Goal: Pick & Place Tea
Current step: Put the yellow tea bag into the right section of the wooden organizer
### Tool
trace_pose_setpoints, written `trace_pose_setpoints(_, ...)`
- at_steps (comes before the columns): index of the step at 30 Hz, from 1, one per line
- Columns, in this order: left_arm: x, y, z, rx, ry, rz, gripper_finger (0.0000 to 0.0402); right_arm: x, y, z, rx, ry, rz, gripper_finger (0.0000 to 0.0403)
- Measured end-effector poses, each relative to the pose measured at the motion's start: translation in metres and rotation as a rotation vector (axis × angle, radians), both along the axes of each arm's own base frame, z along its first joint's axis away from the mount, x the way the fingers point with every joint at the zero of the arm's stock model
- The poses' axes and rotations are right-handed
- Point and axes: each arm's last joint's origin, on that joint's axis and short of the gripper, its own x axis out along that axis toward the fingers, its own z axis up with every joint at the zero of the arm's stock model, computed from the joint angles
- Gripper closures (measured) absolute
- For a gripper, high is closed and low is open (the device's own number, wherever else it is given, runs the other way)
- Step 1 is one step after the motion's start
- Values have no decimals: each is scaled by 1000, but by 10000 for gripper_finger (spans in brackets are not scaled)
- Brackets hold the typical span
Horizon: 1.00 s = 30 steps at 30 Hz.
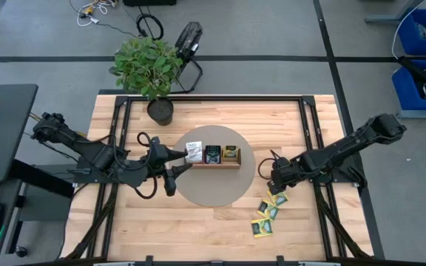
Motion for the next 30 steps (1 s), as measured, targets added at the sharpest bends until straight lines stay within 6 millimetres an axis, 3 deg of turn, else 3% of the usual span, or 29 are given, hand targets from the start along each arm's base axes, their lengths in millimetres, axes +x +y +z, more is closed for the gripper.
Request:
trace_pose_setpoints(9,0,0,0,0,-1,1,205,-8,-1,-15,-33,2,-21,204)
trace_pose_setpoints(20,0,0,0,-1,-3,1,205,0,7,-13,-25,-118,12,227)
trace_pose_setpoints(30,0,0,0,-1,-3,2,205,-1,11,-22,-67,-53,59,227)
